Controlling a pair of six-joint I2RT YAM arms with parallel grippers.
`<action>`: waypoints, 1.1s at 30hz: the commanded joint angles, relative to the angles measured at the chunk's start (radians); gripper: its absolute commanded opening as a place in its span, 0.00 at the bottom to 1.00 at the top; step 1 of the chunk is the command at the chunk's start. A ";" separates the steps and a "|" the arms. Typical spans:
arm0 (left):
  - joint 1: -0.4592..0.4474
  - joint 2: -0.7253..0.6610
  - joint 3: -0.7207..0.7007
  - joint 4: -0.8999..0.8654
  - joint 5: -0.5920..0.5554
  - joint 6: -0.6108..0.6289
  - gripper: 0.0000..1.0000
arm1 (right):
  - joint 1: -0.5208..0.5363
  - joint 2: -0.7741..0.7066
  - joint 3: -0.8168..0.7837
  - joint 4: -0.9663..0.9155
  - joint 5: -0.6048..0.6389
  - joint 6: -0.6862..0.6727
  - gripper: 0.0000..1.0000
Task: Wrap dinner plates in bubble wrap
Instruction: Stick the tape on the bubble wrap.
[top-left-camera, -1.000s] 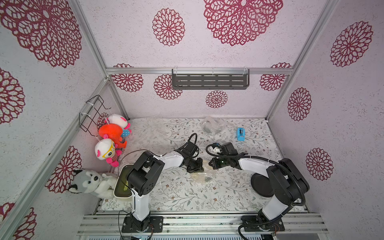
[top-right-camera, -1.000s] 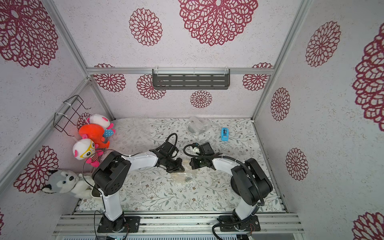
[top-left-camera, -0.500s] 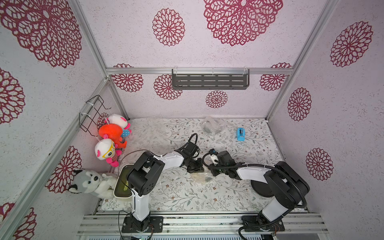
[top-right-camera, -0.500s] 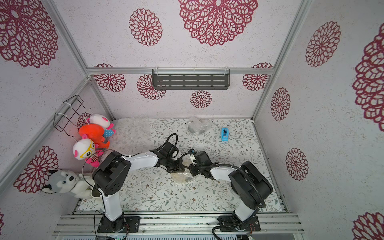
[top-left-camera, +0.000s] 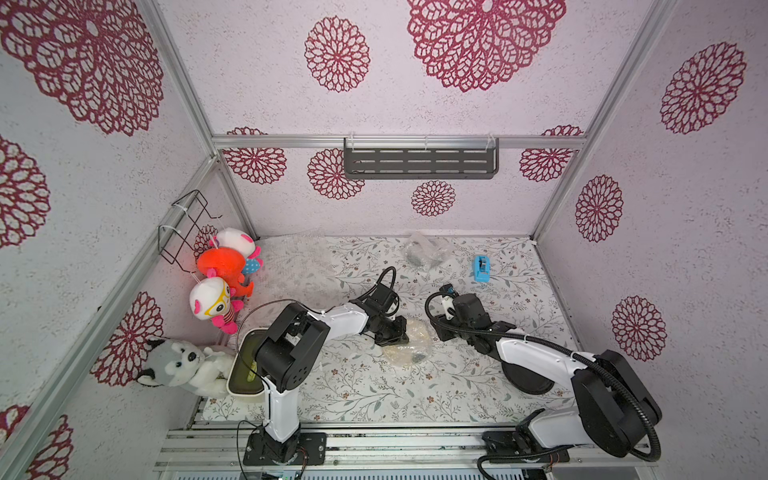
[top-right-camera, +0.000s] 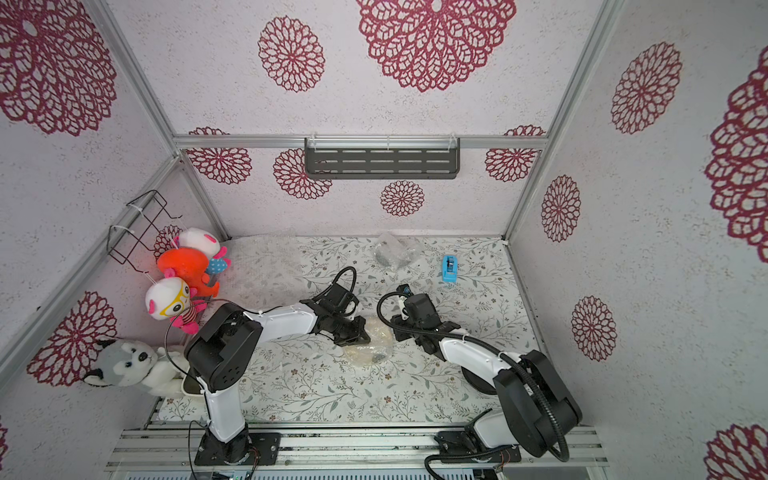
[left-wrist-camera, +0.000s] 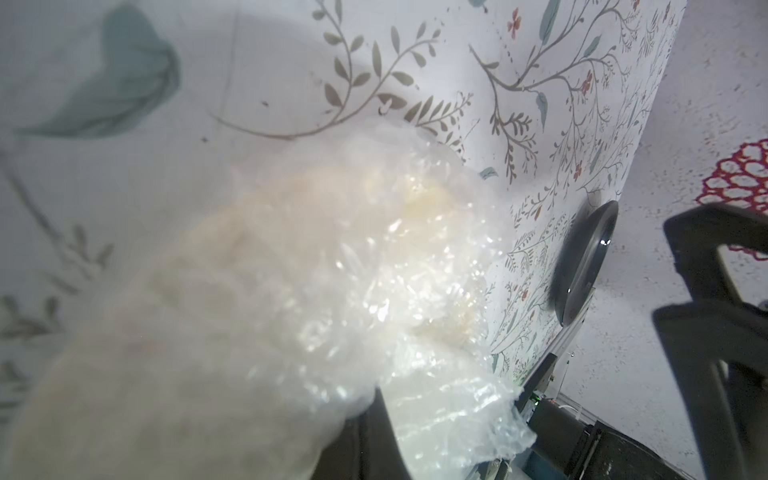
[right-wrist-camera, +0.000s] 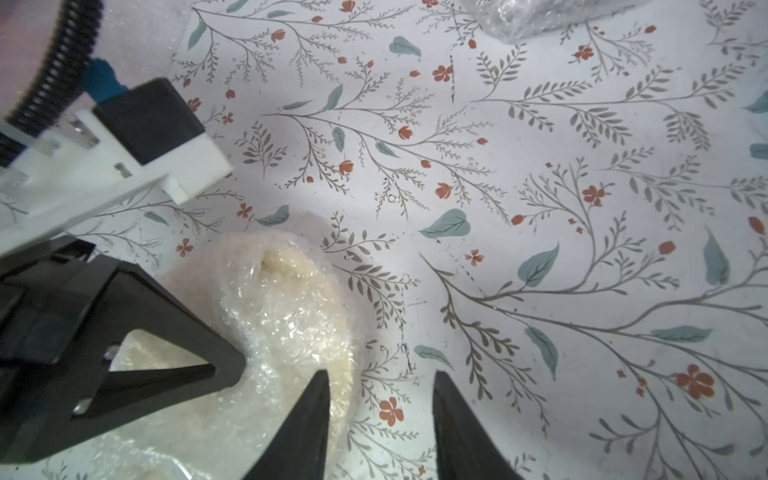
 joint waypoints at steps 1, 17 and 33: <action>-0.011 0.013 -0.010 -0.045 -0.026 0.014 0.00 | -0.005 0.019 0.047 0.016 -0.271 0.096 0.27; -0.011 0.012 -0.012 -0.045 -0.024 0.013 0.00 | -0.005 0.182 0.131 -0.117 -0.189 0.149 0.00; -0.010 0.006 -0.016 -0.052 -0.032 0.015 0.00 | 0.012 0.121 0.111 -0.060 -0.272 0.145 0.00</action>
